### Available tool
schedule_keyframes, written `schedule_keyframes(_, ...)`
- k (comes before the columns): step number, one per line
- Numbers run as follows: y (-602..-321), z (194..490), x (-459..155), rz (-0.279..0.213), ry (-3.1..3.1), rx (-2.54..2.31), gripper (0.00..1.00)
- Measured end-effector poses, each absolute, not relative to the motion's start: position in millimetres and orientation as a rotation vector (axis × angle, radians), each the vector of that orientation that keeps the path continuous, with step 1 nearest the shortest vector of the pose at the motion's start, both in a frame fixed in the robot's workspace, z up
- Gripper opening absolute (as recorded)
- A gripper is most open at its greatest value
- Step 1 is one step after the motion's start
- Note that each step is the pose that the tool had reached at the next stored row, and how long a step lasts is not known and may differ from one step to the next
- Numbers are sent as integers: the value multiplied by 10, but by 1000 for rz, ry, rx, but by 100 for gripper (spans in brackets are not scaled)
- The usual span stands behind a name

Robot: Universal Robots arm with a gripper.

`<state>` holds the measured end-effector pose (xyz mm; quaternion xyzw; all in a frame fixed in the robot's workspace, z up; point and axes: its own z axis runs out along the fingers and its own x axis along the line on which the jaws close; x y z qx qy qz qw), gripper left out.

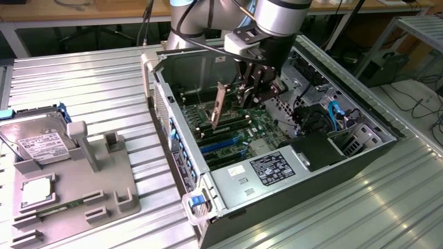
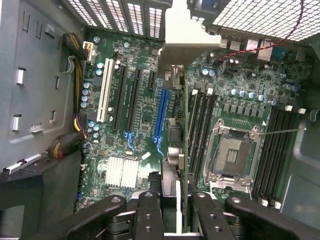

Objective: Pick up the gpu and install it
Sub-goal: 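Insert the gpu into the slot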

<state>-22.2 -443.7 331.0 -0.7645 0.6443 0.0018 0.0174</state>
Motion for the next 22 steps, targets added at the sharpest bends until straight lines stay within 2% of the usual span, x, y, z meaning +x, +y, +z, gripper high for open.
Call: schedule_keyframes(22,-4437,3289,-222,5,2043,-2340,28)
